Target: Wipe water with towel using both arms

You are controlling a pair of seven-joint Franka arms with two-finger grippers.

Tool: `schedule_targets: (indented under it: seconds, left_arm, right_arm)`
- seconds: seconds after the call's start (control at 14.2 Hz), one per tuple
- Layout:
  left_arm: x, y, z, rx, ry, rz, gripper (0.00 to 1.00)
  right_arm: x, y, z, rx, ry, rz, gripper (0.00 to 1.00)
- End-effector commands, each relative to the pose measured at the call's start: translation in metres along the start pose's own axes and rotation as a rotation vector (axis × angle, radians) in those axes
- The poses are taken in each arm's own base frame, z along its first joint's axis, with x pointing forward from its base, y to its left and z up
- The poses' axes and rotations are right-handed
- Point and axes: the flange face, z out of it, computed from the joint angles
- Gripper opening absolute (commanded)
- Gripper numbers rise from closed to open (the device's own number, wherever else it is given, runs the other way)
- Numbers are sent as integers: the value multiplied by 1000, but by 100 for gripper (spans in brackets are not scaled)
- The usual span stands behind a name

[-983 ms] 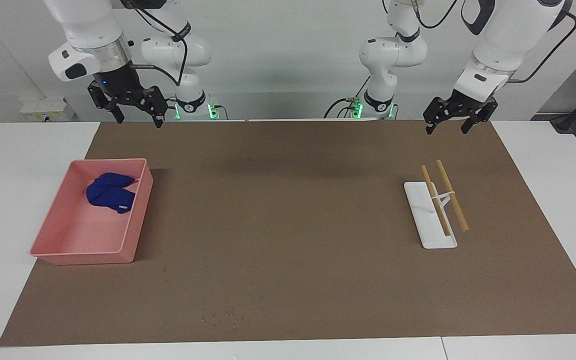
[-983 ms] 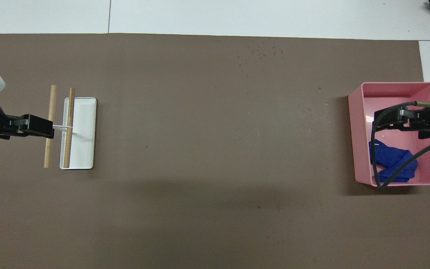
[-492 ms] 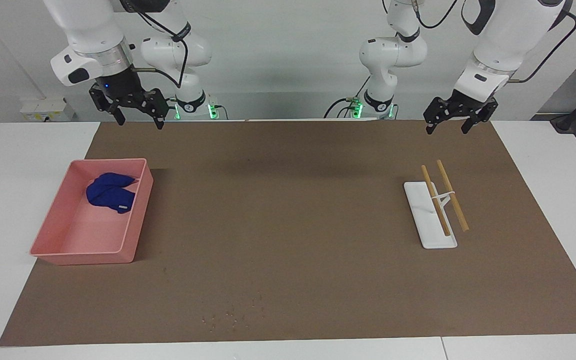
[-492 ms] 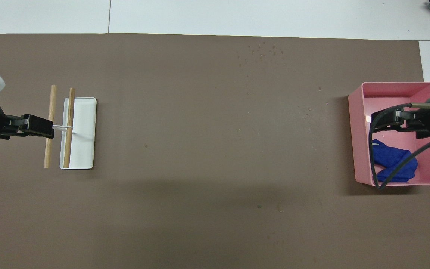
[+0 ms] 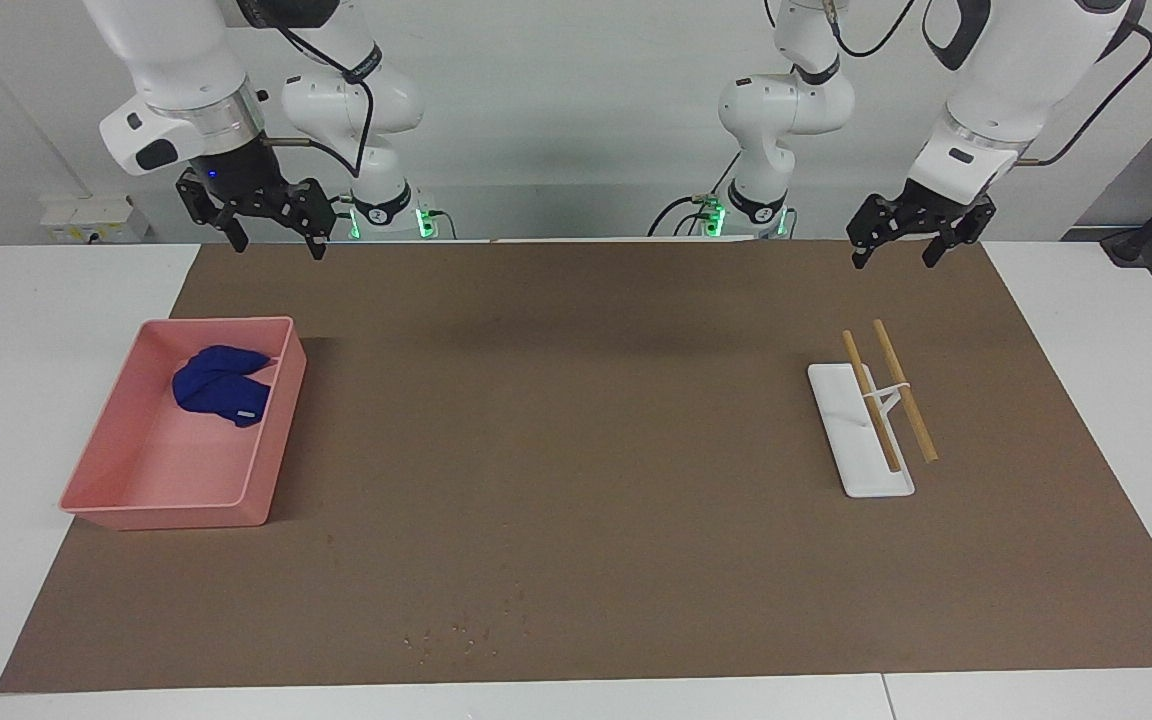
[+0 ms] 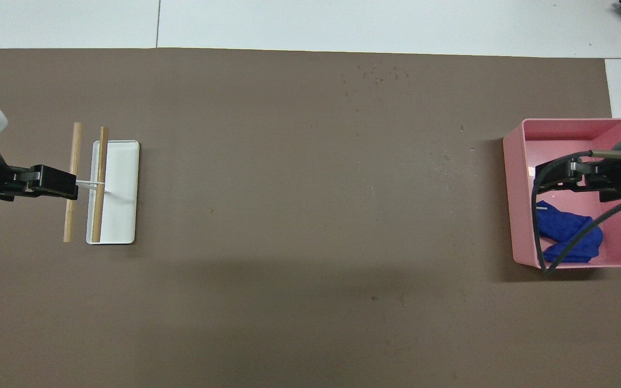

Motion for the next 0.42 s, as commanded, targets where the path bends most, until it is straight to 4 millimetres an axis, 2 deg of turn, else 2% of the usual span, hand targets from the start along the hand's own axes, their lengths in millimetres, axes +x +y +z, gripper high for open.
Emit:
schedule_targets:
  seconds: [0.0, 0.35]
  left_arm:
    - [-7, -2, -2, 18, -7, -6, 100]
    - [-7, -2, -3, 18, -4, -6, 100]
  right_arm:
    - [-5, 8, 2, -9, -11, -12, 100]
    - [-4, 6, 6, -8, -2, -13, 100]
